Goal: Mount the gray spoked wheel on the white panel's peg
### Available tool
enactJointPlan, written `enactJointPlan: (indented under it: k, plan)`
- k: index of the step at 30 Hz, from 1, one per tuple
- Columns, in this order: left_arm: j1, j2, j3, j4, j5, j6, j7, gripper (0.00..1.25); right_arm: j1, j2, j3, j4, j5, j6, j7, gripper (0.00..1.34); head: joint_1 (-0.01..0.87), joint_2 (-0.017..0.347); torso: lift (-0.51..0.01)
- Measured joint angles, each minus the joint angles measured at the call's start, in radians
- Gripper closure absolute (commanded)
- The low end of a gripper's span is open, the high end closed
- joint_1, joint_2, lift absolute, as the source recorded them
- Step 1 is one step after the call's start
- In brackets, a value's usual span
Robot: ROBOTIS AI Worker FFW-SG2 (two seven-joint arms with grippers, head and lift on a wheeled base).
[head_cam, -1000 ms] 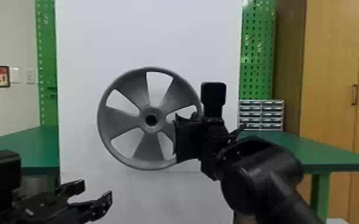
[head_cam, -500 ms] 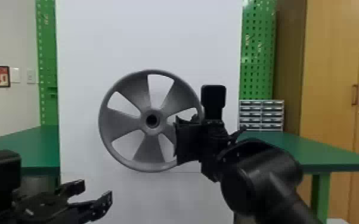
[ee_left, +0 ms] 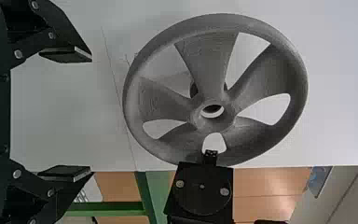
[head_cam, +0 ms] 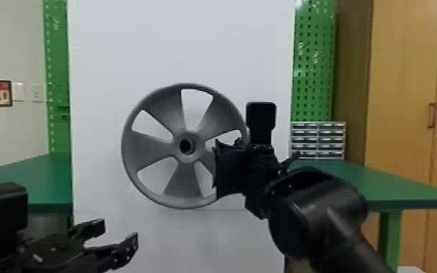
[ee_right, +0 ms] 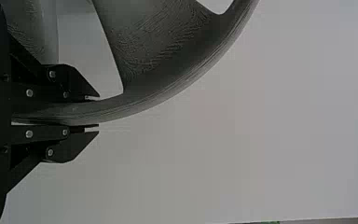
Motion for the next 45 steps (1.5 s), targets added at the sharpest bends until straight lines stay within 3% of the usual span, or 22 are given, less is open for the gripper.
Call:
enactJointPlan:
  k: [17,45]
  plan:
    - [-0.005,0.002,-0.005,0.004,0.002,0.000,0.000,0.40,-0.012,0.022,0.025,0.033,-0.001,-0.030,-0.039,1.22,0.091,-0.008,-0.482]
    - [-0.005,0.003,-0.010,0.006,0.005,0.000,0.000,0.40,-0.037,0.035,0.010,0.133,0.016,-0.061,-0.083,1.22,0.091,-0.008,-0.482]
